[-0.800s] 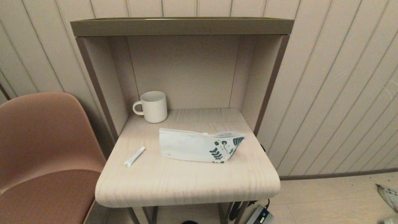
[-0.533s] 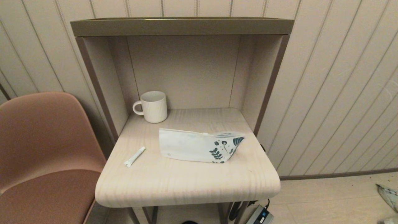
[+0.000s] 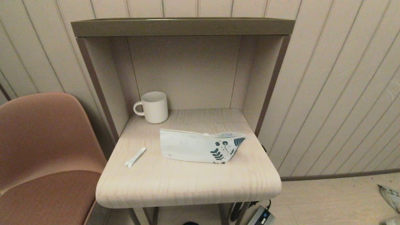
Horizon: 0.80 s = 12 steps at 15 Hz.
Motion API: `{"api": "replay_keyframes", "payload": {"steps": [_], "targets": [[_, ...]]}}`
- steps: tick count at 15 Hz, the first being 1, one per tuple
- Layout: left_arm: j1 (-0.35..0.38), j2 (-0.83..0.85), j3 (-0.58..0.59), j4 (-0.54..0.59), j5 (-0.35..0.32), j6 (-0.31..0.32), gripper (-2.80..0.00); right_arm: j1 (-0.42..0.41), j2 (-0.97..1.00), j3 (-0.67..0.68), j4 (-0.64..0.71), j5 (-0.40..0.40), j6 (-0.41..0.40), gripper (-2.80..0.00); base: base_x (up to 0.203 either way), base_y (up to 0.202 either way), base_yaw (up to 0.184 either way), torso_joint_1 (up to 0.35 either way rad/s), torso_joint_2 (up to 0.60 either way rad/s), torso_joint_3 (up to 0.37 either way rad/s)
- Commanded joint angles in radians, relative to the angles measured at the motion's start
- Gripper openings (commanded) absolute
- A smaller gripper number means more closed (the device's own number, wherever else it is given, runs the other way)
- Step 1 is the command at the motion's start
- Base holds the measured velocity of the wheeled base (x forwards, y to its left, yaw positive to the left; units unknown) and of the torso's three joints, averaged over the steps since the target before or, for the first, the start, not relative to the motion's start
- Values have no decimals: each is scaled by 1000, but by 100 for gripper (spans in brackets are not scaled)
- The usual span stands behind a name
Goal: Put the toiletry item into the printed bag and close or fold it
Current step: Pick up the storage bag
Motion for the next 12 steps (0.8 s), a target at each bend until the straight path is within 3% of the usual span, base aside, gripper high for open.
{"api": "replay_keyframes", "payload": {"steps": [1, 4, 6, 7, 8, 10, 12], "targets": [[0, 2, 0, -1, 0, -1, -280, 50, 267, -134, 11, 15, 18, -280, 0, 0, 0, 0, 0, 0], [0, 1, 0, -1, 0, -1, -280, 190, 624, -323, 97, 90, 54, -280, 0, 0, 0, 0, 0, 0], [0, 0, 0, -1, 0, -1, -280, 210, 799, -391, 153, 215, 46, -280, 0, 0, 0, 0, 0, 0], [0, 2, 0, -1, 0, -1, -280, 178, 859, -410, 173, 304, 20, -280, 0, 0, 0, 0, 0, 0], [0, 1, 0, -1, 0, -1, -280, 112, 890, -414, 186, 361, -41, 0, 0, 0, 0, 0, 0, 0], [0, 2, 0, -1, 0, -1, -280, 13, 946, -420, 257, 424, -272, 0, 0, 0, 0, 0, 0, 0], [0, 2, 0, -1, 0, -1, -280, -4, 982, -492, 385, 437, -381, 0, 0, 0, 0, 0, 0, 0]]}}
